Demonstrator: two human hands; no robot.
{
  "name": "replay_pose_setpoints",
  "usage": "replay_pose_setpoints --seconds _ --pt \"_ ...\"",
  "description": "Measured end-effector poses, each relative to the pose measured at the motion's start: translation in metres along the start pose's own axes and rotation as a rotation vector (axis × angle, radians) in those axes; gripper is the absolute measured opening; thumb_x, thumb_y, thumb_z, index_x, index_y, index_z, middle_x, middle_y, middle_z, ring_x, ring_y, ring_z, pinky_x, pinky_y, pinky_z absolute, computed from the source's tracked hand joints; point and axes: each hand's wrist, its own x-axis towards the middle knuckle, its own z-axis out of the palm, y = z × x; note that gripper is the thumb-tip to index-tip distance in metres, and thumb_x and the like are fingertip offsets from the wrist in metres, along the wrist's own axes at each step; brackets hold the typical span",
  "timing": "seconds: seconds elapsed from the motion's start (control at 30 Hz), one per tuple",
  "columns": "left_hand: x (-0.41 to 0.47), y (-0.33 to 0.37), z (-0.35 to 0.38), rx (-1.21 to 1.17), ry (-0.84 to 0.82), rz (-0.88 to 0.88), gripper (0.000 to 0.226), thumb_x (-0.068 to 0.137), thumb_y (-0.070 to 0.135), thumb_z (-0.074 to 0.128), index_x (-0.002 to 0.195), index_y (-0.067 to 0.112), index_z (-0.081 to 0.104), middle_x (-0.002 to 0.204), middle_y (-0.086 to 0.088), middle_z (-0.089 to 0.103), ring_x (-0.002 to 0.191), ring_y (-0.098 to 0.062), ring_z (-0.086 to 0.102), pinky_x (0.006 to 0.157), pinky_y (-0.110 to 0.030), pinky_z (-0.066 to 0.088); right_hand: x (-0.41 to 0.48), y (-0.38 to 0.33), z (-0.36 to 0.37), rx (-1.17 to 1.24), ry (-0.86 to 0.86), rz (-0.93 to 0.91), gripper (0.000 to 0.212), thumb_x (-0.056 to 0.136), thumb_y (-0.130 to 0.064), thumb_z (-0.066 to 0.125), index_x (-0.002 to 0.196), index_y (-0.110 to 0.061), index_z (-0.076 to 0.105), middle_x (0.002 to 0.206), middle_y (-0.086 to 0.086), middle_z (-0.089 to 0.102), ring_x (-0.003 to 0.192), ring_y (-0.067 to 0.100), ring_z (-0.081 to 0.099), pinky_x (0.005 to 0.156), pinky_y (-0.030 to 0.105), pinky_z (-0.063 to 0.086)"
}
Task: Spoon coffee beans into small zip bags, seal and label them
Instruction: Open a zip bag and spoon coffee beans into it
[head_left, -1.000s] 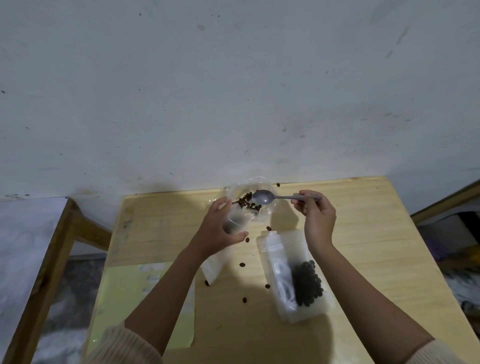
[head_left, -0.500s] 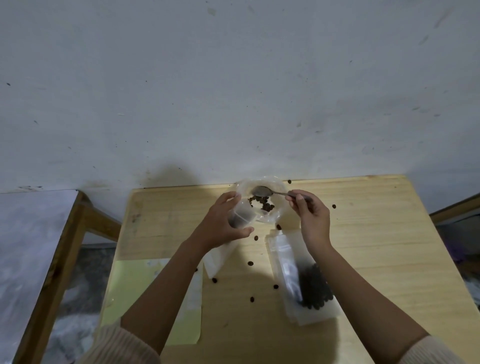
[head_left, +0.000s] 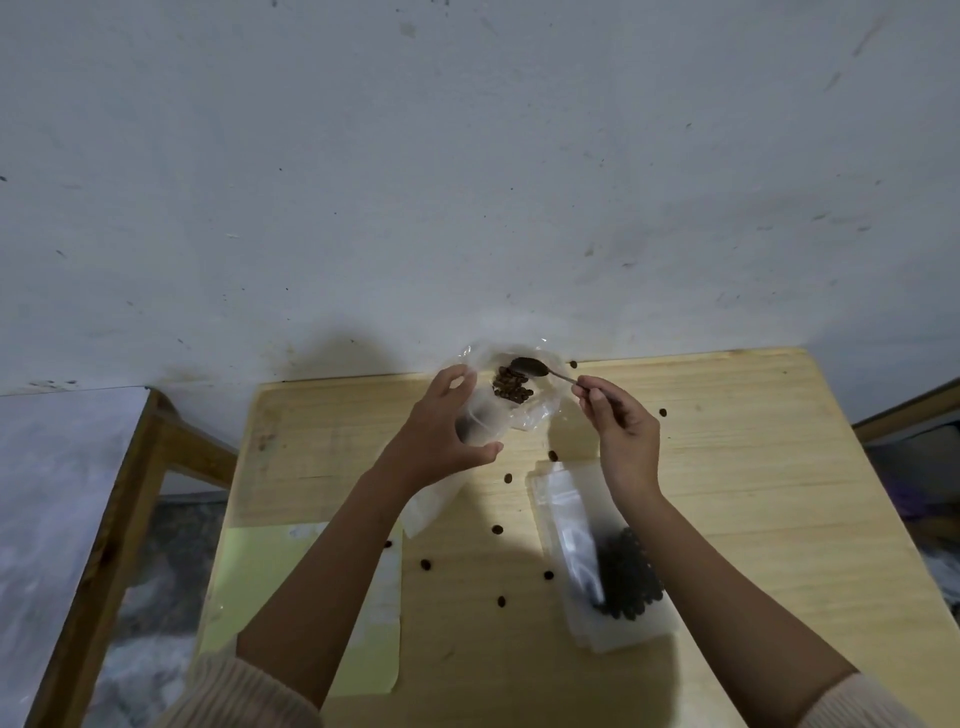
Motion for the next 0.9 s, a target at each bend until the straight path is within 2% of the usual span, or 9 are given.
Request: replay_pose_setpoints --seconds 0.17,0.3,0.37,0.47,0.53,0.6,0.7,0.8,0.9 --pt "0.002 0.007 0.0 0.008 -0.065 0.017 0.088 0.07 0.032 0.079 0.142 0.01 0.034 0.148 0.004 0.025 0.128 -0.014 0.036 0.099 -0.029 0.038 -0.005 0.007 0.006 -0.025 0.084 0.045 0.025 0.093 -0.008 0.054 0.115 -0.004 0.064 0.107 0.01 0.07 0.105 0.013 0.065 0.096 0.023 0.049" --pt "0.002 0.006 0.005 0.009 -0.06 0.044 0.087 0.071 0.029 0.08 0.142 0.008 0.034 0.149 0.003 0.025 0.122 0.003 0.029 0.092 -0.009 0.028 -0.003 0.013 0.006 0.053 0.24 0.178 0.016 0.092 -0.005 0.054 0.097 -0.01 0.068 0.095 0.012 0.07 0.095 0.02 0.067 0.093 0.028 0.05" --pt "0.001 0.005 0.009 0.004 -0.055 0.049 0.086 0.071 0.029 0.08 0.141 0.008 0.035 0.148 0.003 0.025 0.119 0.008 0.025 0.087 0.003 0.022 -0.003 0.012 0.007 0.153 0.339 0.286 0.015 0.091 -0.001 0.054 0.088 -0.009 0.066 0.091 0.014 0.067 0.084 0.02 0.067 0.087 0.024 0.054" --pt "-0.001 0.002 0.014 -0.014 -0.044 0.05 0.082 0.069 0.029 0.08 0.138 0.009 0.039 0.146 0.002 0.028 0.118 0.01 0.025 0.084 0.01 0.018 -0.004 0.011 0.012 0.222 0.387 0.411 0.014 0.09 0.004 0.052 0.089 -0.002 0.064 0.093 0.02 0.065 0.078 0.019 0.066 0.072 0.016 0.057" --pt "-0.003 0.001 0.015 -0.027 -0.027 0.043 0.08 0.069 0.03 0.081 0.136 0.011 0.042 0.145 0.003 0.029 0.12 0.008 0.026 0.087 0.007 0.02 -0.002 0.012 0.016 0.256 0.414 0.496 0.016 0.089 0.007 0.049 0.096 0.003 0.063 0.095 0.023 0.065 0.077 0.021 0.066 0.069 0.016 0.057" --pt "-0.006 0.002 0.014 -0.034 -0.022 0.032 0.08 0.069 0.03 0.081 0.137 0.012 0.042 0.145 0.004 0.029 0.121 0.007 0.027 0.094 -0.006 0.024 0.0 0.011 0.018 0.295 0.445 0.576 0.019 0.089 0.007 0.047 0.1 0.006 0.062 0.091 0.021 0.066 0.072 0.02 0.066 0.068 0.017 0.056" --pt "-0.01 0.002 0.012 -0.046 -0.041 0.015 0.079 0.07 0.03 0.08 0.138 0.014 0.042 0.144 0.007 0.029 0.12 0.003 0.029 0.095 -0.018 0.027 0.006 0.009 0.02 0.278 0.436 0.618 0.014 0.087 0.008 0.051 0.095 0.005 0.062 0.093 0.019 0.065 0.072 0.019 0.063 0.077 0.026 0.053" --pt "-0.013 0.0 0.013 -0.046 -0.051 0.01 0.079 0.071 0.03 0.079 0.138 0.013 0.041 0.139 0.011 0.028 0.118 0.004 0.029 0.091 -0.012 0.027 0.007 0.002 0.018 0.301 0.454 0.624 0.016 0.087 0.007 0.05 0.098 0.004 0.063 0.082 0.016 0.064 0.072 0.02 0.063 0.081 0.029 0.053" --pt "-0.013 -0.001 0.017 -0.036 -0.035 0.012 0.084 0.07 0.029 0.08 0.14 0.01 0.038 0.144 0.005 0.028 0.124 -0.003 0.034 0.089 -0.002 0.026 0.009 -0.008 0.013 0.286 0.446 0.584 0.02 0.087 0.006 0.047 0.099 0.004 0.064 0.073 0.014 0.064 0.066 0.018 0.065 0.079 0.027 0.054"
